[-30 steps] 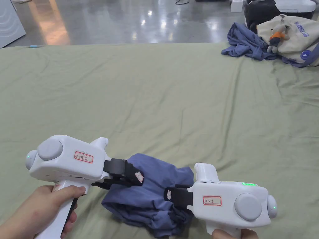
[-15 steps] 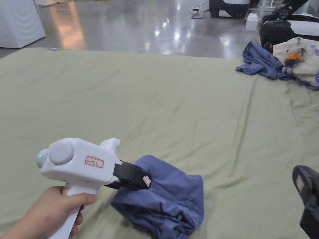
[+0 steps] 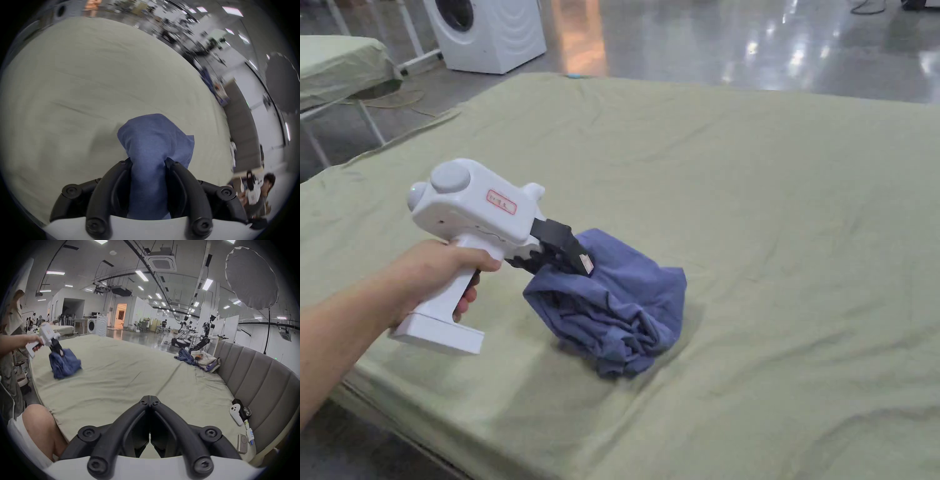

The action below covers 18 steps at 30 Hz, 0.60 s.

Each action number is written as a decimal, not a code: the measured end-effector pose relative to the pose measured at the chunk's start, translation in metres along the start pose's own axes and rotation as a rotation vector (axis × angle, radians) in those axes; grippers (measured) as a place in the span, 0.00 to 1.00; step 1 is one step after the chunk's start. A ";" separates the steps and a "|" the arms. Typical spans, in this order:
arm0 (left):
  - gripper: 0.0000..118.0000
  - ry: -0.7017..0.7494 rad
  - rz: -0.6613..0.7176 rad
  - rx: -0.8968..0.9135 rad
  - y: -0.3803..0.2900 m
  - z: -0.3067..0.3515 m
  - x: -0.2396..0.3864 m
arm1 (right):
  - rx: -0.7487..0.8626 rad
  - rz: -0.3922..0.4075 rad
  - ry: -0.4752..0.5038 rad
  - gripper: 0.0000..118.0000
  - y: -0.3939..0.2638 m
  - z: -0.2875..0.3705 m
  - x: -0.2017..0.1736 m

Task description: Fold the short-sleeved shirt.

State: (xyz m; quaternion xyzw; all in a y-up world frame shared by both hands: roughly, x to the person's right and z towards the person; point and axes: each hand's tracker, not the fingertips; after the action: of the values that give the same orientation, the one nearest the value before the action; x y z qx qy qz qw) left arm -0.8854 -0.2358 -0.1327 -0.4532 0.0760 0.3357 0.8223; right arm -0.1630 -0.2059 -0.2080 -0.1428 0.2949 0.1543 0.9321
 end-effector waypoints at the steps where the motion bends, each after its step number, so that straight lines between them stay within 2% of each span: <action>1: 0.32 0.023 0.057 0.034 0.011 0.014 -0.030 | -0.024 -0.001 -0.002 0.02 0.000 -0.005 -0.002; 4: 0.32 0.112 0.193 0.126 0.030 0.050 -0.105 | -0.079 -0.045 0.015 0.02 0.001 -0.017 -0.003; 7: 0.32 0.176 0.308 0.166 0.031 0.072 -0.164 | -0.114 -0.054 0.002 0.02 0.001 -0.027 -0.004; 9: 0.32 0.183 0.383 0.186 0.024 0.078 -0.189 | -0.135 -0.044 -0.004 0.02 0.001 -0.029 -0.004; 10: 0.32 0.177 0.360 0.199 0.020 0.081 -0.198 | -0.140 -0.034 -0.009 0.02 0.001 -0.030 -0.004; 13: 0.33 0.072 0.415 0.208 0.010 0.079 -0.214 | -0.148 -0.031 -0.013 0.02 0.004 -0.029 0.001; 14: 0.49 0.075 0.415 0.207 0.009 0.077 -0.214 | -0.146 -0.031 -0.012 0.02 0.004 -0.029 0.001; 15: 0.70 0.082 0.408 0.211 0.007 0.076 -0.213 | -0.144 -0.032 -0.013 0.02 0.005 -0.028 0.001; 16: 0.80 0.103 0.404 0.221 0.007 0.076 -0.210 | -0.141 -0.032 -0.010 0.02 0.006 -0.027 0.001; 18: 0.80 0.303 0.334 0.238 0.008 0.078 -0.196 | -0.136 -0.035 -0.004 0.02 0.008 -0.026 0.001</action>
State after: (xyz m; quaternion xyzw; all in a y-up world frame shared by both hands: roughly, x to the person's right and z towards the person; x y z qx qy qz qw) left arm -1.0545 -0.2654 -0.0088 -0.3797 0.3112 0.3837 0.7821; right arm -0.1778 -0.2078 -0.2303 -0.2106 0.2795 0.1579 0.9233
